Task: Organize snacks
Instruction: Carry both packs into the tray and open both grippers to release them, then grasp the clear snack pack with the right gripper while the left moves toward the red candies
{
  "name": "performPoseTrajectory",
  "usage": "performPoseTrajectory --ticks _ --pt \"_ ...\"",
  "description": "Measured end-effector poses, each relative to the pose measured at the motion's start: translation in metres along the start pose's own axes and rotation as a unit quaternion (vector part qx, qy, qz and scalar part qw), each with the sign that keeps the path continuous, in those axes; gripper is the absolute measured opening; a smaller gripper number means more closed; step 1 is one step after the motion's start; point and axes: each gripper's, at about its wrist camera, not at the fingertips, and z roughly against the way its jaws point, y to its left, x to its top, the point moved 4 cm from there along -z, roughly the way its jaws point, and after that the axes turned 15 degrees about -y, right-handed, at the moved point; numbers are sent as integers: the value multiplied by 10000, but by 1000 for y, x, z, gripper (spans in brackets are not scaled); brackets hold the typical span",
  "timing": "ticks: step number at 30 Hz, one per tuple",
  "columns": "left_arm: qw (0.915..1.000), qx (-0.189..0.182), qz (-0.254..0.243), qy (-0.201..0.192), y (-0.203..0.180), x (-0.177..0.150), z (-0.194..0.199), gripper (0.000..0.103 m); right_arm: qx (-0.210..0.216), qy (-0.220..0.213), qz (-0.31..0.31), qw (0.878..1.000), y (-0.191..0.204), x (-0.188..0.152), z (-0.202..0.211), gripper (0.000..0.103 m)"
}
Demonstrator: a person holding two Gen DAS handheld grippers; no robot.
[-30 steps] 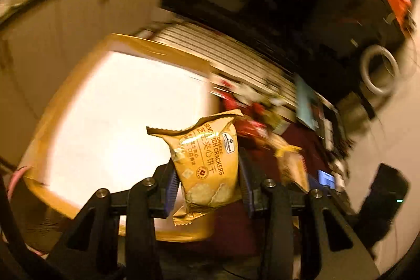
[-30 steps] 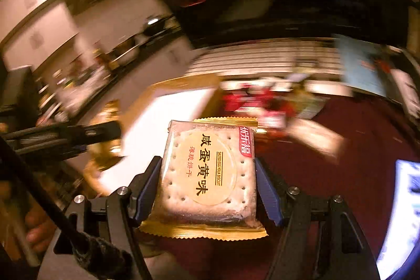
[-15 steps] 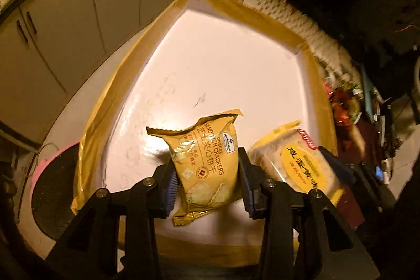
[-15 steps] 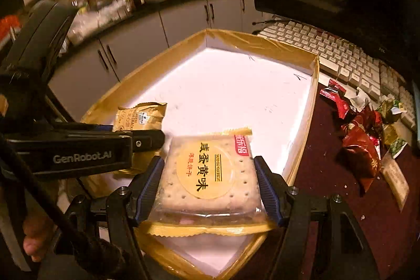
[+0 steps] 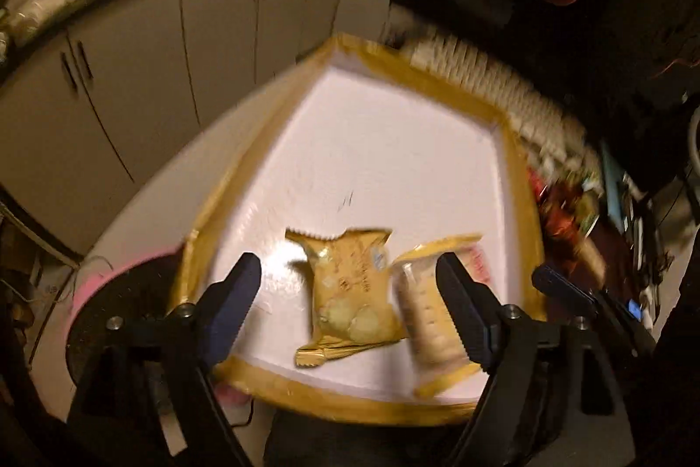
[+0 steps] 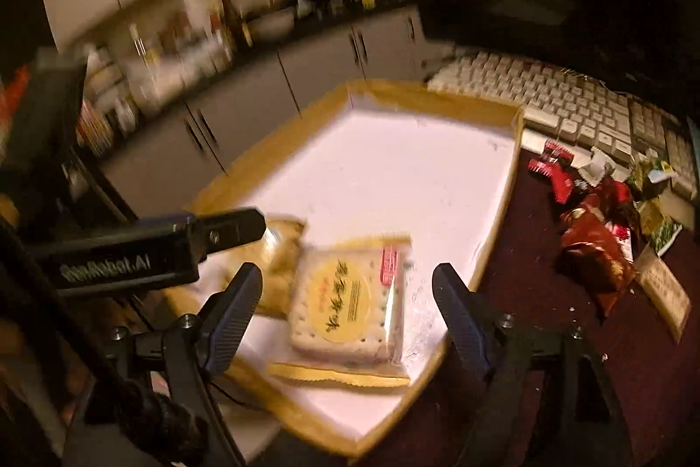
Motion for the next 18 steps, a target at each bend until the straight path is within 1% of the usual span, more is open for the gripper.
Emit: performPoseTrajectory --ticks 3,5,8,10,11,13,14,18 --pt "9984 10 -418 -384 -24 6 23 83 96 -188 -198 9996 -13 9 22 82" --pt "9976 22 -528 -455 -37 7 31 83 130 -273 -319 9990 -24 12 37 82" --pt "9963 -174 -601 -583 -60 5 44 83 98 -448 -482 9978 -44 16 59 82" --pt "9948 -298 -674 -696 -71 2 53 84 -78 -521 -556 9971 -58 15 71 82" --pt "9947 -378 -682 -674 -77 0 54 84 -177 -526 -642 9964 -65 14 75 82" --pt "9941 -678 -630 -566 -92 -8 54 84 -283 -479 -919 9942 -82 7 83 82" --pt "9939 -771 -605 -514 -97 -10 52 84 -358 -470 -1071 9925 -92 1 88 81" --pt "9910 -1102 -648 -404 -124 -18 49 84 -717 -362 -1327 9879 -115 -16 100 75"
